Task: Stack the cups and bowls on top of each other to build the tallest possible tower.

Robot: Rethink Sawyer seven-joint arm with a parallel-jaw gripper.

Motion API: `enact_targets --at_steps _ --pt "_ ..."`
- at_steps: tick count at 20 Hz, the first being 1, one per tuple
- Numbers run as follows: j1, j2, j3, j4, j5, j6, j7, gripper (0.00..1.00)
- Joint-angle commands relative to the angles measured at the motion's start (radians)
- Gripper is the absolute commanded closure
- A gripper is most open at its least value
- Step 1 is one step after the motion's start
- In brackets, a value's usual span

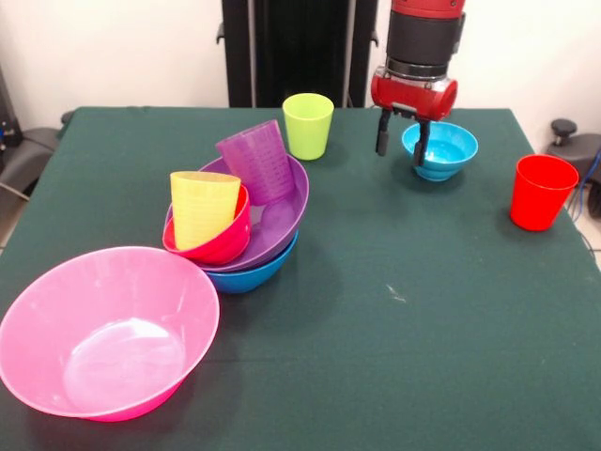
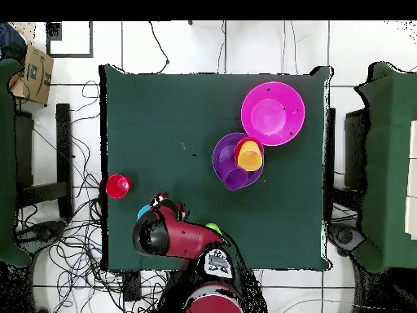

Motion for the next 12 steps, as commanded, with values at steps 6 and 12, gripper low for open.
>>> enact_targets --at_steps 6,12 --pt "0.015 0.062 0.117 -0.011 -0.002 0.049 0.139 0.0" --pt "0.019 0.059 0.139 0.007 -0.024 0.057 0.122 0.0"
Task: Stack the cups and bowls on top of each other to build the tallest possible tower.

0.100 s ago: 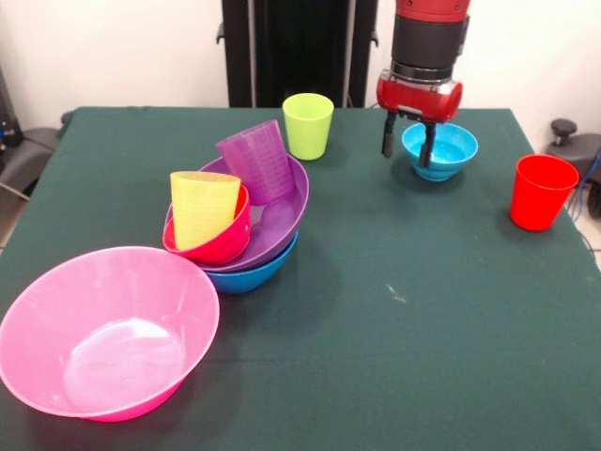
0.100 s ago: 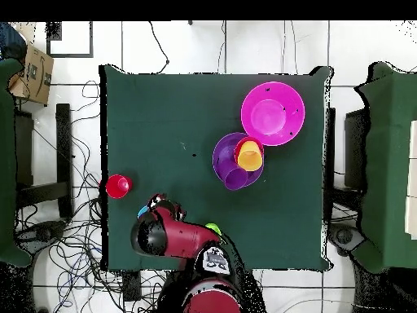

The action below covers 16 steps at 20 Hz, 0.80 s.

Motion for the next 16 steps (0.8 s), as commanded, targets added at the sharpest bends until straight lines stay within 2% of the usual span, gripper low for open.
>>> enact_targets --at_steps 1,12,16 --pt "0.018 0.038 0.117 0.013 -0.027 0.058 0.122 0.0" --pt "-0.01 -0.065 0.144 0.077 -0.024 0.113 0.124 0.0" --pt "-0.014 -0.057 0.15 0.078 -0.025 0.106 0.121 0.0"
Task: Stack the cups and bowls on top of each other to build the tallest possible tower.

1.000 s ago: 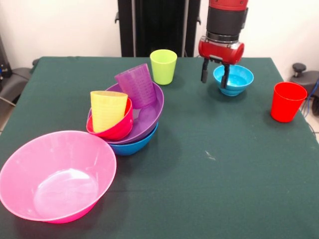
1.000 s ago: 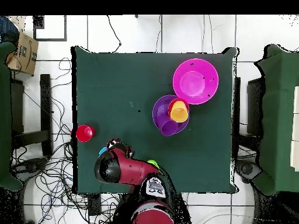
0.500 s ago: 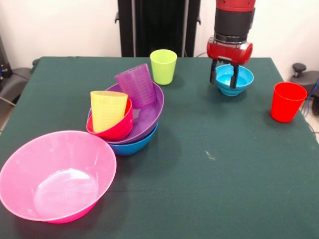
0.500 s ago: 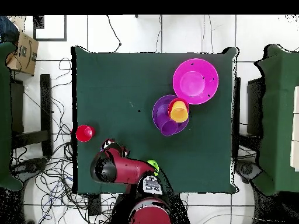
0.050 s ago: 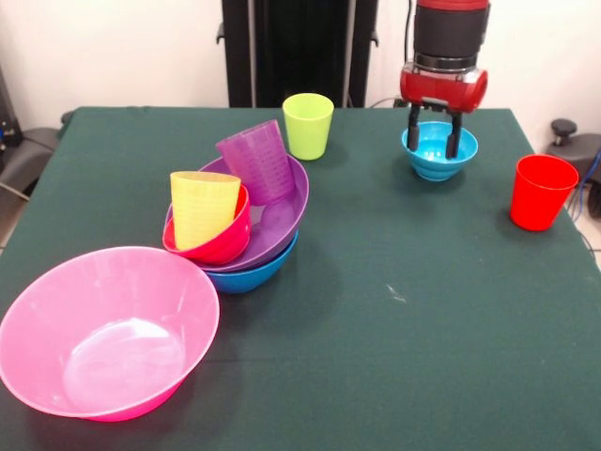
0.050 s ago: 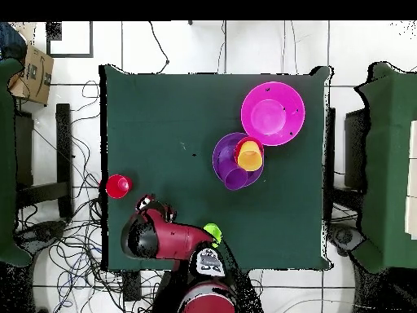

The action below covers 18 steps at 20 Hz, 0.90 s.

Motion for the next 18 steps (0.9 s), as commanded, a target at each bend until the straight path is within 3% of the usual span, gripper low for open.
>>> enact_targets --at_steps 1,9,18 --pt "-0.013 -0.004 0.098 0.047 -0.024 0.107 0.121 0.0" --pt "-0.003 0.026 0.09 0.053 -0.032 0.086 0.112 0.0" --pt "-0.021 0.074 0.057 0.074 -0.107 0.064 0.067 0.0"
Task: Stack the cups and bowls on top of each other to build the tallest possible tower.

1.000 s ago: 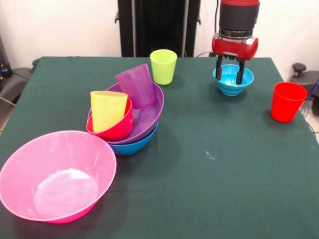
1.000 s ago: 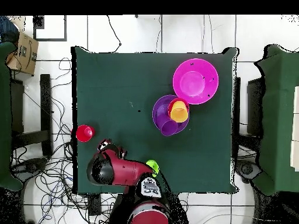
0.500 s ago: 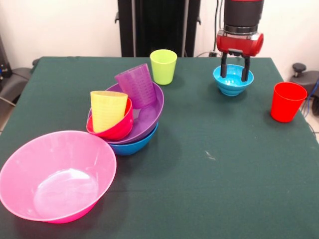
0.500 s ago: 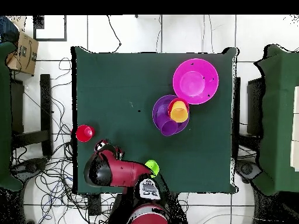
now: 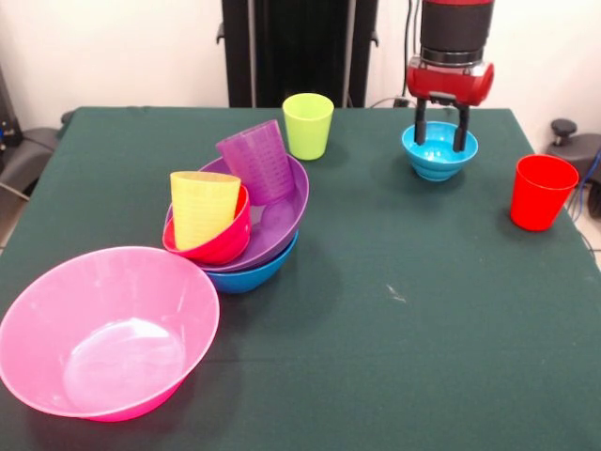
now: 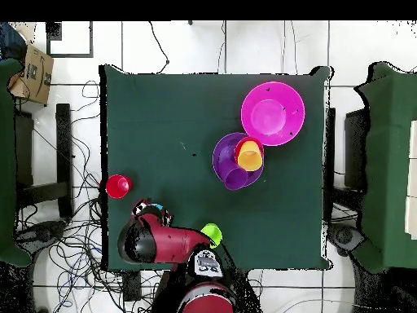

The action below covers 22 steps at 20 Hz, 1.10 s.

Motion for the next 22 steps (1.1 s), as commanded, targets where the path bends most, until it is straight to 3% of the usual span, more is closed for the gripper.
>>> enact_targets --at_steps 1,9,14,22 --pt "-0.022 0.082 0.035 0.06 -0.084 0.065 0.065 0.0" --pt "-0.034 0.117 -0.007 0.073 -0.136 0.035 0.079 0.0" --pt "-0.013 0.041 0.001 0.068 -0.108 0.122 0.086 0.0" --pt "-0.002 0.056 -0.011 0.042 -0.097 0.123 0.087 0.0"
